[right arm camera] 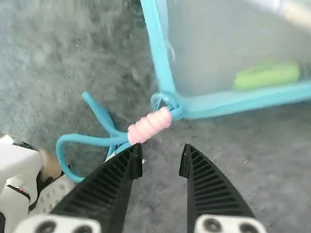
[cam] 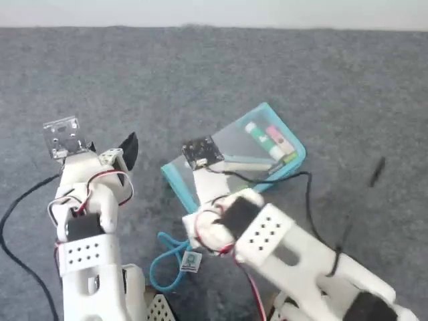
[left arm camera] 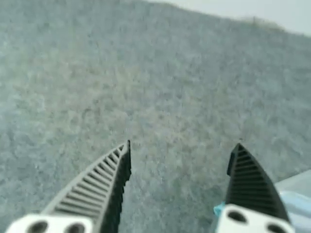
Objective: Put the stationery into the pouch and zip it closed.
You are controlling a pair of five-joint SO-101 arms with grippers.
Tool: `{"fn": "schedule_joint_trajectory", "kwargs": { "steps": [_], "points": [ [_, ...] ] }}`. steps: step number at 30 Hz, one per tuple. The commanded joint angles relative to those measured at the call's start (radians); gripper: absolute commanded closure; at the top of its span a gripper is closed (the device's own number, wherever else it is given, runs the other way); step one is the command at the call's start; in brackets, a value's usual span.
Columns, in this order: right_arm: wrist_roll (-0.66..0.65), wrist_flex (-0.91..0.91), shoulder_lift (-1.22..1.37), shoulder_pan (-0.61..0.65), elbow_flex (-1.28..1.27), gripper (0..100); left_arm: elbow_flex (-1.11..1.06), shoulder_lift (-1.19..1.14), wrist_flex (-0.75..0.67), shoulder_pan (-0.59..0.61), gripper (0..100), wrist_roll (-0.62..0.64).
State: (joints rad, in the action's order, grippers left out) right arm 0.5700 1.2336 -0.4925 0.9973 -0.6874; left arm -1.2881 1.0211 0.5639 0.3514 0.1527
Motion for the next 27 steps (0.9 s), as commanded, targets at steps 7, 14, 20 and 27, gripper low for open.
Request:
{"fn": "schedule_joint_trajectory", "kwargs": {
  "steps": [7, 14, 20, 27],
  "points": [
    [0.104, -0.108, 0.153, 0.039, 0.072, 86.1, 0.054, -0.035, -0.034, 0.005, 70, 0.008],
    [0.109, -0.153, 0.237, 0.024, 0.107, 86.1, 0.054, -0.037, -0.034, 0.0, 70, 0.008],
    [0.103, -0.143, 0.334, 0.021, 0.109, 86.5, 0.054, -0.037, -0.034, 0.005, 70, 0.008],
    [-0.028, -0.091, 0.375, -0.064, 0.115, 88.4, 0.053, -0.037, -0.032, 0.005, 70, 0.008]
  ]
}}
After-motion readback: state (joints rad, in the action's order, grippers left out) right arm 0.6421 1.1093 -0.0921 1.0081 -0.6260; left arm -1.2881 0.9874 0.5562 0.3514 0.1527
